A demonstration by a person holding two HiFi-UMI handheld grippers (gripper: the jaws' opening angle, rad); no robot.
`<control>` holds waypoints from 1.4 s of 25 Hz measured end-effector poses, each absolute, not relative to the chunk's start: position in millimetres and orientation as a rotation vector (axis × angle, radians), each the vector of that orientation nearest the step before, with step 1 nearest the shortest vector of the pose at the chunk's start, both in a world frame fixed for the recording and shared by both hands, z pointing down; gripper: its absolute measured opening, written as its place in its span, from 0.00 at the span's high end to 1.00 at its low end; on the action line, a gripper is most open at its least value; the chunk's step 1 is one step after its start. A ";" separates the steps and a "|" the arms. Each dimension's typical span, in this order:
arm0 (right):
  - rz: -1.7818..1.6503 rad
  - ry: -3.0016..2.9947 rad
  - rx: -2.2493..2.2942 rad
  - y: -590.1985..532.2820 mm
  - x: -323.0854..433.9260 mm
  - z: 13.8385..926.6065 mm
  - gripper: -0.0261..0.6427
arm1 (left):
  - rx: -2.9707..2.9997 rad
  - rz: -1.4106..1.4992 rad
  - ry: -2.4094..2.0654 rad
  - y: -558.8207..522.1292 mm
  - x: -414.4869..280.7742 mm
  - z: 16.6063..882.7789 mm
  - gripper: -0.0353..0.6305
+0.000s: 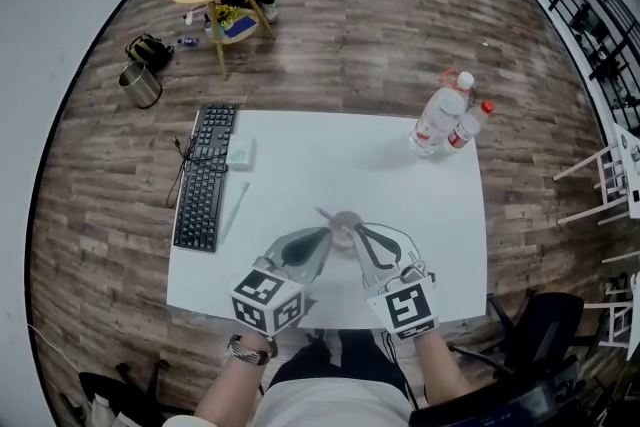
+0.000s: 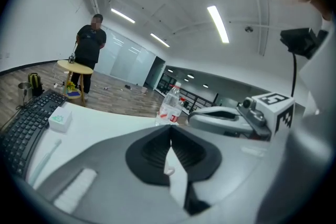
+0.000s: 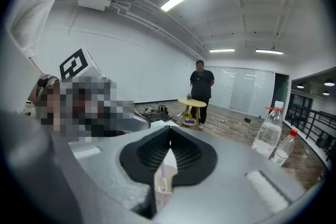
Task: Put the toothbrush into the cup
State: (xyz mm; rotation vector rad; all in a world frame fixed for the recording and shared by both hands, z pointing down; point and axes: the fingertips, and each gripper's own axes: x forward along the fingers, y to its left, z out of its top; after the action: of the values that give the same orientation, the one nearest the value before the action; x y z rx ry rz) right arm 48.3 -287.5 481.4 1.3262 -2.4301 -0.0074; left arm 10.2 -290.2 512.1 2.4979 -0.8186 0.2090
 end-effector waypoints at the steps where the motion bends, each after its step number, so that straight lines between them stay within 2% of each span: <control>1: -0.014 -2.430 1.334 -287.4 48.3 477.4 0.96 | 2.505 0.204 -0.815 -289.9 9.7 509.4 0.93; 24: -0.178 -2.461 1.517 -252.1 46.8 393.2 0.96 | 2.829 0.183 -0.778 -252.1 10.6 427.8 0.93; 35: -0.223 -2.457 1.655 -233.3 51.4 361.3 0.96 | 2.946 0.074 -0.813 -237.4 1.5 386.4 0.93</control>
State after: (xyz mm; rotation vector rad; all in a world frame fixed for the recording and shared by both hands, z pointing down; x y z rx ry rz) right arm 51.4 -233.3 361.3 1.6548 -2.4569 -0.2234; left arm 1.5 -237.4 386.4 2.9463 -0.8133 0.0738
